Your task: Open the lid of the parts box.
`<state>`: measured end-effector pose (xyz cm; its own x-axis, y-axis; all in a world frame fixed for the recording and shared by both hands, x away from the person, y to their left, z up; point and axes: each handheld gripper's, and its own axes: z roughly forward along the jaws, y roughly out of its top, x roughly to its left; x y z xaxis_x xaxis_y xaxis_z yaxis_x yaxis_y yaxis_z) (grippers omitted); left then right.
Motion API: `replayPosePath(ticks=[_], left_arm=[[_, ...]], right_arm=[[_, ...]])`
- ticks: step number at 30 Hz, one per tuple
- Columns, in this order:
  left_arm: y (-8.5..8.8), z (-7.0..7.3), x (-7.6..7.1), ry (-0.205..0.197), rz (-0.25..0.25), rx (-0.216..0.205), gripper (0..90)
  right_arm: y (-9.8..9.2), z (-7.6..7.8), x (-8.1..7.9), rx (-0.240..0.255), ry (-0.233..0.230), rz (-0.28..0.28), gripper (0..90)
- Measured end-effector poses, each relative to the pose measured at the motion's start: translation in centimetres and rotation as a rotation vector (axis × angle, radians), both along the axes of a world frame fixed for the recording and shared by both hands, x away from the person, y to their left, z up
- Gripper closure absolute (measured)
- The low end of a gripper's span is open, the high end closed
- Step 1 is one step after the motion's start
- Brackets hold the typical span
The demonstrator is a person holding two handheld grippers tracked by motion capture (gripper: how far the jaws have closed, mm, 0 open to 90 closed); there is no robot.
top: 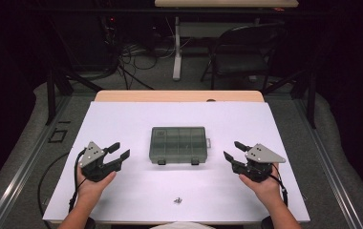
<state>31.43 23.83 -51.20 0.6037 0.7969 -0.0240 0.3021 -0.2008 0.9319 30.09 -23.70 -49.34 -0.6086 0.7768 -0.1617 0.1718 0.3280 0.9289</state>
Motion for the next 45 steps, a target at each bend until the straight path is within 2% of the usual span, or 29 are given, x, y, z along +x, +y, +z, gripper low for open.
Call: replayPosePath(ticks=[2,3,5,6,7,10,11,15,16,18,20,21,26,29,30,32,33,34,36,39,45], left_arm=[[-0.1,0.1,0.2,0.010,0.003,0.005,51.4],[-0.3,0.5,0.4,0.021,-0.002,0.022,52.7],[-0.5,1.2,0.6,0.013,-0.016,0.039,54.2],[-0.5,1.2,0.6,0.013,-0.016,0.039,55.5],[-0.9,1.9,1.0,0.024,-0.015,0.071,55.7],[-1.4,2.5,1.5,0.029,-0.024,0.094,56.2],[-2.0,3.2,2.1,0.031,-0.031,0.120,56.3],[-2.8,4.1,3.0,0.050,-0.054,0.114,56.9],[-3.3,4.3,3.6,0.063,-0.071,0.113,57.5],[-3.7,4.2,4.2,0.077,-0.072,0.126,57.6],[-3.7,4.1,4.5,0.087,-0.076,0.125,57.6],[-3.9,3.7,4.9,0.107,-0.078,0.116,57.6],[-4.2,3.0,5.4,0.124,-0.093,0.103,57.4],[-4.3,2.7,5.4,0.134,-0.092,0.114,57.4],[-4.5,2.4,5.1,0.123,-0.094,0.120,57.5],[-4.5,2.3,5.0,0.127,-0.105,0.114,59.7],[-4.6,1.8,4.8,0.138,-0.116,0.109,66.0],[-4.6,1.8,4.8,0.138,-0.116,0.109,68.3],[-4.6,0.8,4.5,0.158,-0.118,0.099,71.9],[-4.5,0.0,4.3,0.168,-0.131,0.085,77.1],[-4.8,-0.6,3.9,0.174,-0.148,0.097,84.0]], right_arm=[[0.2,0.3,0.1,-0.013,0.003,0.008,46.8],[0.7,0.8,0.2,-0.038,-0.005,0.024,47.4],[1.2,1.4,0.4,-0.056,0.001,0.043,47.4],[1.4,1.6,0.6,-0.056,0.010,0.048,47.8],[1.5,1.8,0.7,-0.055,0.019,0.053,48.0],[1.8,2.2,1.2,-0.054,0.043,0.049,49.4],[2.2,2.6,1.7,-0.060,0.068,0.042,50.2],[2.7,3.2,2.4,-0.055,0.081,0.045,53.9],[3.1,3.4,2.9,-0.059,0.091,0.048,58.3],[3.6,3.5,3.4,-0.053,0.124,0.051,58.9],[3.8,3.5,3.7,-0.061,0.129,0.047,59.1],[4.2,3.3,4.2,-0.064,0.141,0.047,59.7],[4.7,2.8,4.8,-0.067,0.158,0.046,61.1],[5.1,2.2,4.7,-0.082,0.169,0.052,61.9],[5.1,1.9,4.6,-0.096,0.171,0.045,61.8],[5.2,1.7,4.5,-0.103,0.168,0.034,62.5],[5.1,1.1,4.3,-0.090,0.186,0.046,66.0],[5.1,1.1,4.3,-0.090,0.186,0.046,66.0],[4.9,0.2,4.1,-0.086,0.195,0.038,68.6],[4.7,-0.8,4.0,-0.069,0.204,0.037,72.1],[4.9,-1.9,3.7,-0.070,0.208,0.043,79.0]])
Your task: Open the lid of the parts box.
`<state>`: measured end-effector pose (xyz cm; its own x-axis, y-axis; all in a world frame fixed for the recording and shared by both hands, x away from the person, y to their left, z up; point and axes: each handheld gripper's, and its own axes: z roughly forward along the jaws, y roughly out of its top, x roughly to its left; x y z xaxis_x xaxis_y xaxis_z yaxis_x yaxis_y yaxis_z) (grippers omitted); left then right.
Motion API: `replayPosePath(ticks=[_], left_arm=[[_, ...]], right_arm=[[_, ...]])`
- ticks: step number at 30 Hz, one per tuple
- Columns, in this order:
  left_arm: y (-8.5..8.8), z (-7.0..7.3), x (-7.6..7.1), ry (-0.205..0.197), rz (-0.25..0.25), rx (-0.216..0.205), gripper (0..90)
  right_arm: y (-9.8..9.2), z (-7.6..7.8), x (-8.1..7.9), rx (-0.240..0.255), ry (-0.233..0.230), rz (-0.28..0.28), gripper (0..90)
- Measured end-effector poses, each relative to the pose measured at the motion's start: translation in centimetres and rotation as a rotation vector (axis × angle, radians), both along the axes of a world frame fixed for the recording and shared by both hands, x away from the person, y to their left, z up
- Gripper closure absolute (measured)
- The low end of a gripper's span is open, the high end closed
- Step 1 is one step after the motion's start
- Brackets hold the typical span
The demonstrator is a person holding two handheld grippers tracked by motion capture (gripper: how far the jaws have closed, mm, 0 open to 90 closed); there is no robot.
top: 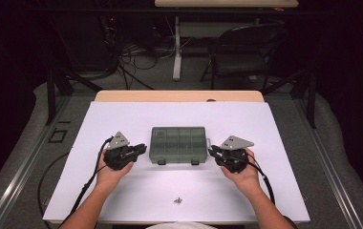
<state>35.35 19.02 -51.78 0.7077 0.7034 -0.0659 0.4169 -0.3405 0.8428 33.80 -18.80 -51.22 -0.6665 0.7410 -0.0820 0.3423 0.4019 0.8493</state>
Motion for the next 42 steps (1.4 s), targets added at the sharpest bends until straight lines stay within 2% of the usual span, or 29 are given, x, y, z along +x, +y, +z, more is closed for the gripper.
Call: replayPosePath(ticks=[4,8,13,25,27,42], left_arm=[[0.0,-0.4,-0.2,0.008,-0.004,-0.001,88.4],[-0.1,-1.0,-0.5,0.018,-0.008,0.031,90.0],[-0.3,-1.5,-0.3,0.037,-0.020,0.037,90.0],[0.2,-2.5,0.1,0.091,0.000,0.043,90.0],[0.0,-2.7,0.1,0.096,-0.009,0.057,90.0],[-0.5,-3.1,0.0,0.116,-0.038,0.078,90.0]], right_arm=[[0.2,-0.4,-0.2,-0.018,-0.012,0.015,83.2],[0.2,-1.1,-0.5,-0.049,-0.007,0.022,89.8],[-0.1,-1.5,-0.4,-0.058,0.009,0.021,90.0],[0.2,-2.6,0.0,-0.099,0.046,0.043,90.0],[0.3,-2.8,0.1,-0.106,0.050,0.046,90.0],[0.3,-3.2,0.2,-0.109,0.070,0.058,90.0]])
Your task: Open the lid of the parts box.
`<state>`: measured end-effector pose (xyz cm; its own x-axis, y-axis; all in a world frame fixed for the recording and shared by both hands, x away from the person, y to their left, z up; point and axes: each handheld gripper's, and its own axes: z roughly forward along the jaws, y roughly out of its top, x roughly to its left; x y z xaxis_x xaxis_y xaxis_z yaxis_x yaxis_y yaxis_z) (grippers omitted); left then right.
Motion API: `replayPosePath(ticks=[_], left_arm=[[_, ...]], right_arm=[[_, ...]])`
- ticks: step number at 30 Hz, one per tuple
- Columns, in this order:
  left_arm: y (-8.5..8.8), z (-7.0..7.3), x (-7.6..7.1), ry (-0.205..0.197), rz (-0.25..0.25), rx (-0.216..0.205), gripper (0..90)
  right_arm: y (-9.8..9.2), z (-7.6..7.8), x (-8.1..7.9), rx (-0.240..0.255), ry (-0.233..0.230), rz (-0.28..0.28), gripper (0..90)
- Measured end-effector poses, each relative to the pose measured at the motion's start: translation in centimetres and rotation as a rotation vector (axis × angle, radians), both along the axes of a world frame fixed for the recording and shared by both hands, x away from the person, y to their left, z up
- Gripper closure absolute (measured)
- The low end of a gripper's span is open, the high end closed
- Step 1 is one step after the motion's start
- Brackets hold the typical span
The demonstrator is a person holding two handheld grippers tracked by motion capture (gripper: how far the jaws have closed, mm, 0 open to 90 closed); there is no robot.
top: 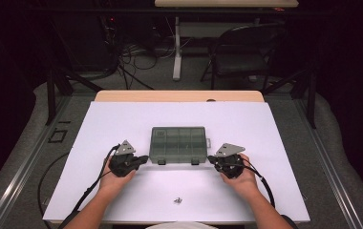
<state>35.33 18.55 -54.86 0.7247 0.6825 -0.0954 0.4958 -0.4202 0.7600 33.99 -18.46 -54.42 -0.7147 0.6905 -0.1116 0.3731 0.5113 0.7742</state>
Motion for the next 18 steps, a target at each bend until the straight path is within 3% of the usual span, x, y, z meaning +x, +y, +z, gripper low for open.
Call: replayPosePath(ticks=[18], left_arm=[[-0.30,-0.12,-0.10,0.001,-0.015,0.014,90.0]], right_arm=[[0.16,-0.24,0.11,-0.007,0.006,0.014,89.9]])
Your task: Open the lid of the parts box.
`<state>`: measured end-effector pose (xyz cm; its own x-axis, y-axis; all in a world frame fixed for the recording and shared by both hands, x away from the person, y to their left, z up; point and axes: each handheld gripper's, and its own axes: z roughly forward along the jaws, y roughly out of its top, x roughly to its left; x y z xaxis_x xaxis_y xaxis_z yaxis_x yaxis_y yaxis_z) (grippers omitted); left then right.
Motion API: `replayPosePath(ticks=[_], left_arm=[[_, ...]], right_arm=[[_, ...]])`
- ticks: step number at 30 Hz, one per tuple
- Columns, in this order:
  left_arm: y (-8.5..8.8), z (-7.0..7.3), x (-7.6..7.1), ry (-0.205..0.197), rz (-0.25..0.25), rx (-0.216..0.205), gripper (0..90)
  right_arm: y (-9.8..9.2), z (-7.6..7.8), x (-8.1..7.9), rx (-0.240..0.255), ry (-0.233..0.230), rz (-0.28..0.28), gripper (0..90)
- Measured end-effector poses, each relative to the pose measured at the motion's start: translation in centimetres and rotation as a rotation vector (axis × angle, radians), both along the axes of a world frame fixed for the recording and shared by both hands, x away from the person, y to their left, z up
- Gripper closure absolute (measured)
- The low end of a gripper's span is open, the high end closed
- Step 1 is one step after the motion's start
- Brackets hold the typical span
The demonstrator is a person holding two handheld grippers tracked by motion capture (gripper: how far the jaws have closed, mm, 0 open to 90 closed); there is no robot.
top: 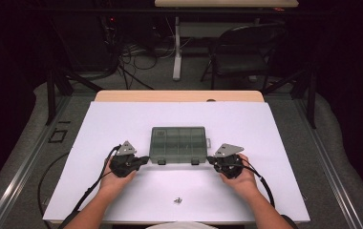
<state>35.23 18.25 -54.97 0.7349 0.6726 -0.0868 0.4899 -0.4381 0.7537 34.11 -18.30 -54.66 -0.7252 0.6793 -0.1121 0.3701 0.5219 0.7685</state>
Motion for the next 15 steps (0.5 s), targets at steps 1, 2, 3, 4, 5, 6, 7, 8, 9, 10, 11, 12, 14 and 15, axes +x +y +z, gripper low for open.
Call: replayPosePath(ticks=[1,2,3,4,5,6,7,8,9,10,11,12,14,15], left_arm=[[-0.01,0.00,-0.01,-0.001,0.001,0.000,90.0],[0.00,0.00,0.01,0.001,0.004,-0.005,90.0],[0.00,0.00,0.01,0.001,0.004,-0.005,90.0],[0.00,0.00,0.02,-0.001,0.003,-0.004,90.0],[0.01,0.02,0.02,-0.003,0.003,-0.004,90.0],[0.01,0.08,-0.02,-0.005,0.005,-0.014,90.0],[0.01,0.08,-0.02,-0.005,0.005,-0.014,90.0],[0.03,0.13,-0.04,-0.006,0.005,-0.014,90.0],[0.00,0.14,-0.08,-0.005,0.009,-0.022,90.0],[0.02,0.17,-0.07,-0.008,0.006,-0.020,90.0],[0.04,0.20,-0.08,-0.009,0.006,-0.020,90.0],[0.04,0.22,-0.09,-0.010,0.007,-0.022,90.0],[0.11,0.30,-0.07,-0.015,0.011,-0.028,90.0],[0.12,0.34,-0.10,-0.013,0.016,-0.034,90.0]], right_arm=[[0.00,0.00,0.00,0.000,-0.001,0.000,89.9],[-0.02,0.03,0.00,0.001,-0.003,0.001,89.9],[-0.02,0.03,0.00,0.001,-0.003,0.001,89.9],[-0.02,0.05,-0.01,0.002,-0.004,0.001,89.9],[-0.02,0.06,-0.01,0.004,-0.005,0.001,89.9],[-0.02,0.08,-0.04,0.006,-0.007,-0.001,89.9],[-0.04,0.12,-0.04,0.010,-0.008,-0.002,89.9],[-0.07,0.18,-0.06,0.014,-0.008,-0.003,89.9],[-0.07,0.18,-0.06,0.014,-0.008,-0.003,89.9],[-0.09,0.22,-0.08,0.020,-0.009,-0.004,89.9],[-0.12,0.27,-0.08,0.026,-0.009,-0.003,89.9],[-0.09,0.31,-0.10,0.028,-0.013,-0.002,89.8],[-0.06,0.31,-0.11,0.027,-0.014,-0.001,89.7],[-0.01,0.30,-0.13,0.028,-0.018,-0.001,89.7]])
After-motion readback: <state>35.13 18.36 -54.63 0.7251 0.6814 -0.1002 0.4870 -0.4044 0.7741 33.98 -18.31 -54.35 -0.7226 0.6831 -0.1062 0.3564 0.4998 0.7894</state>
